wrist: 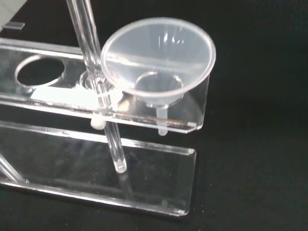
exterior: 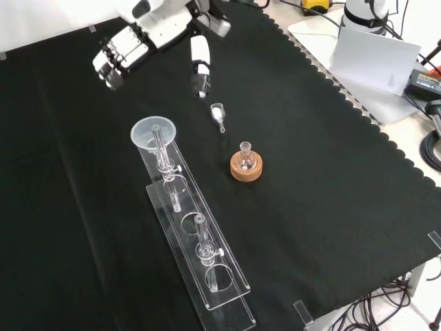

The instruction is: Pick up the funnel from the transparent funnel stand.

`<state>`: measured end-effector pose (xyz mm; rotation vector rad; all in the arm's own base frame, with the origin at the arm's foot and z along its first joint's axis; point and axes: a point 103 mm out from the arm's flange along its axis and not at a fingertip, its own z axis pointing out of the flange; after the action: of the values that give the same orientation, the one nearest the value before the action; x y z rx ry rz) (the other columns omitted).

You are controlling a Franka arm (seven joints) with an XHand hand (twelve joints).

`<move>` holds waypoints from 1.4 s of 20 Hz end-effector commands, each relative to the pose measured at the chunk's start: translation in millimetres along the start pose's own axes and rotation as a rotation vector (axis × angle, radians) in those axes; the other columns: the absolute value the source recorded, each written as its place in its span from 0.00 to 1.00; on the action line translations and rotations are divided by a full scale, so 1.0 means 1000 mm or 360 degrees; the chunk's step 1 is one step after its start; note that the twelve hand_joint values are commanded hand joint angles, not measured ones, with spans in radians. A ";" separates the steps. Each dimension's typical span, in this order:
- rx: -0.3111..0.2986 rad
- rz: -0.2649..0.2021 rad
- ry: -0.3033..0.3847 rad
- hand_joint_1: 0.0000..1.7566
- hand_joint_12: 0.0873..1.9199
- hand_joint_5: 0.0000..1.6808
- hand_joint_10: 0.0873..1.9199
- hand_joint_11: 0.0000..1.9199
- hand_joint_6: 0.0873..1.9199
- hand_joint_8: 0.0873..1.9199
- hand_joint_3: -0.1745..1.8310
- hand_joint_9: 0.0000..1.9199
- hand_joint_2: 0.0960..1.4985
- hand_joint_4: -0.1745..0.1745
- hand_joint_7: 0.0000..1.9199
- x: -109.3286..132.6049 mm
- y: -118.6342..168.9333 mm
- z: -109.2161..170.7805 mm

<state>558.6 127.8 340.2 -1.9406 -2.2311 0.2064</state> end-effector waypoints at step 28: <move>0.0051 0.0029 -0.0034 0.25 0.00 0.00 0.00 0.00 0.00 0.00 0.11 0.00 0.36 0.63 0.00 0.019 0.034 0.081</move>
<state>576.0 152.7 266.4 -1.8752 -2.1767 0.3244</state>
